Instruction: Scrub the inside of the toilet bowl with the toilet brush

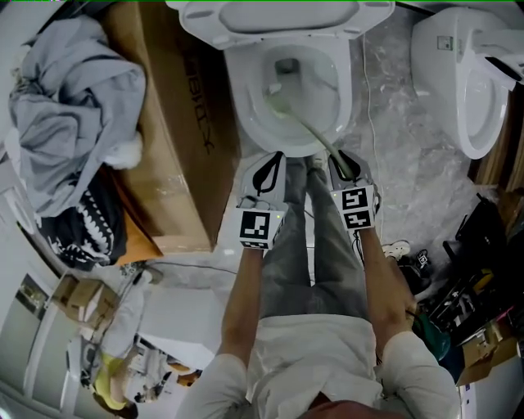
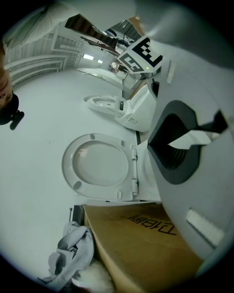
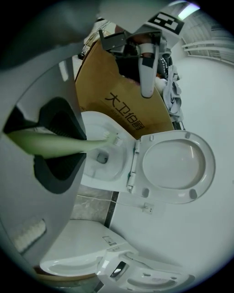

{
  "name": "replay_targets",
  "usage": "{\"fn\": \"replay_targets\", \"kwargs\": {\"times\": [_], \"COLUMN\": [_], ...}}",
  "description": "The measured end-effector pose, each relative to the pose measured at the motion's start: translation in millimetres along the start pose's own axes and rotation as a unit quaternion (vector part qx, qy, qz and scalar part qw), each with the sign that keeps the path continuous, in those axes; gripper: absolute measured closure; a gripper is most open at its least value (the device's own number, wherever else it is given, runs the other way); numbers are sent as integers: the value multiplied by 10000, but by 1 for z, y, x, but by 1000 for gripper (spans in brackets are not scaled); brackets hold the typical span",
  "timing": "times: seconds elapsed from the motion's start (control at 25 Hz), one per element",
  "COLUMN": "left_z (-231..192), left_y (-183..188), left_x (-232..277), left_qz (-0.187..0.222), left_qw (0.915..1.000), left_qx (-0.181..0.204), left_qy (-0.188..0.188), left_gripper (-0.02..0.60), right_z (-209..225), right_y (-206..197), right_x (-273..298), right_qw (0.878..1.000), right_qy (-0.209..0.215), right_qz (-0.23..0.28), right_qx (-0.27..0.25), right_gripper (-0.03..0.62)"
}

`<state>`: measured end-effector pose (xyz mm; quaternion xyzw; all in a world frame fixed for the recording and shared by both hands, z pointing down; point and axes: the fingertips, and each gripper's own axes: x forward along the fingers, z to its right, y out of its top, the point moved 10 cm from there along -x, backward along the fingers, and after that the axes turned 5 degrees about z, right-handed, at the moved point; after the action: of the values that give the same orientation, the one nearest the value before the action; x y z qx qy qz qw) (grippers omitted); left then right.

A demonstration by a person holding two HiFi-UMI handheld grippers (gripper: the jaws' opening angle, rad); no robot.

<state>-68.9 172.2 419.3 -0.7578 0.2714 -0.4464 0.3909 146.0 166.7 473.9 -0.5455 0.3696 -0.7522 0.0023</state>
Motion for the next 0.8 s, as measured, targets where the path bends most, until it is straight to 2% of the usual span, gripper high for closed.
{"fn": "replay_targets", "kwargs": {"times": [0.56, 0.8], "left_z": [-13, -13], "left_y": [-26, -29], "left_x": [1, 1], "left_qz": [-213, -287], "left_qw": [9996, 9993], "left_qx": [-208, -226], "left_qy": [32, 26], "left_gripper": [561, 561], "right_z": [-11, -17], "right_y": [-36, -46], "right_x": [49, 64], "right_qw": [9973, 9942], "right_qy": [75, 258], "right_qz": [-682, -999], "right_qx": [243, 298], "right_gripper": [503, 505]}}
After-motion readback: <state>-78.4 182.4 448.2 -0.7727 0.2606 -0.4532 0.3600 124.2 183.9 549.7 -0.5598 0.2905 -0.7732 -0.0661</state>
